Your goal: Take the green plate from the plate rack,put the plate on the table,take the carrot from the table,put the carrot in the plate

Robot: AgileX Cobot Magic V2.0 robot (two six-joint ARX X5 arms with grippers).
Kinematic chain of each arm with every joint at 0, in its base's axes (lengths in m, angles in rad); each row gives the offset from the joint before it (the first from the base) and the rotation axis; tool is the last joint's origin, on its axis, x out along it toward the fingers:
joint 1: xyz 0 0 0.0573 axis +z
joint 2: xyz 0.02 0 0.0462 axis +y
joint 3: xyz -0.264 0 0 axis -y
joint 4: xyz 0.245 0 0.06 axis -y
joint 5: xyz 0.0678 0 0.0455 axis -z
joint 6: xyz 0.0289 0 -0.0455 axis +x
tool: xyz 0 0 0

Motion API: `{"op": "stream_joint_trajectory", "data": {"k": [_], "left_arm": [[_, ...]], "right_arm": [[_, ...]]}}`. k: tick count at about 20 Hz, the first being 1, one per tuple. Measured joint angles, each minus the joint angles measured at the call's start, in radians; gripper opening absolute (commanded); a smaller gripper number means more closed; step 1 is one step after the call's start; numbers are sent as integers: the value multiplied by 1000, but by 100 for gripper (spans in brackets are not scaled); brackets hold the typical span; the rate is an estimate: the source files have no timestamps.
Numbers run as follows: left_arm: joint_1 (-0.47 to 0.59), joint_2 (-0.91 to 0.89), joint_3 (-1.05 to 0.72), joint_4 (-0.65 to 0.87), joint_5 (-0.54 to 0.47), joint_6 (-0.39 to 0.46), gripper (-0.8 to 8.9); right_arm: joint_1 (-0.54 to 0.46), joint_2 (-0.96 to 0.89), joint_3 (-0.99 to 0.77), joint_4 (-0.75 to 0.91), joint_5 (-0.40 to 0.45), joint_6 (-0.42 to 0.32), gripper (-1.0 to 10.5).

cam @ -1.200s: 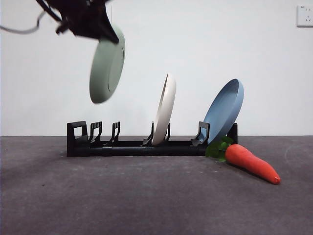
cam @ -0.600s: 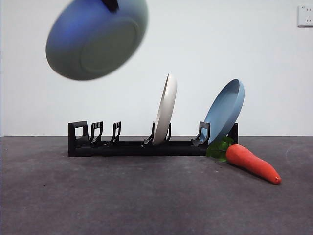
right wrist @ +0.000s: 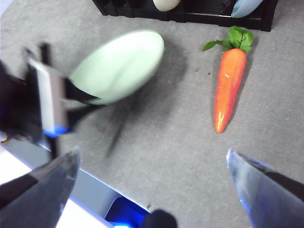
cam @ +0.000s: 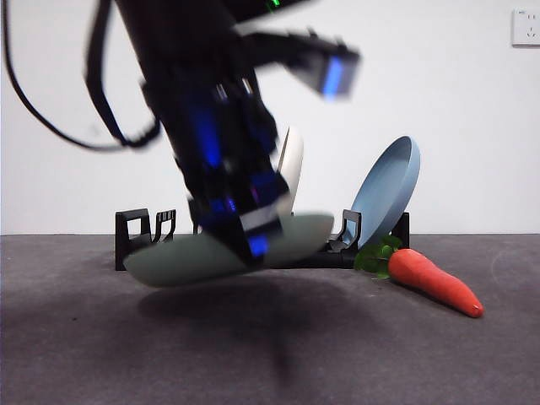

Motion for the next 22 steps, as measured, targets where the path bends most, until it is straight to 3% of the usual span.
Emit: {"op": "stream_joint_trajectory", "data": {"k": [5,10,11,14,22], "left_arm": [[-39,121,0,82,-63,26,-6],[-45,140,3,90,-44,16,1],[-45,140,4,89,-32,11,13],[-42,141,10,41,55,-25,216],[-47,89,11,-9,64,-100,224]], "right_arm": [[0,0,0,0,0,0,720],[0,0,0,0,0,0,720],[0,0,0,0,0,0,720],[0,0,0,0,0,0,720],[0,14,0,11,0,3,719]]}}
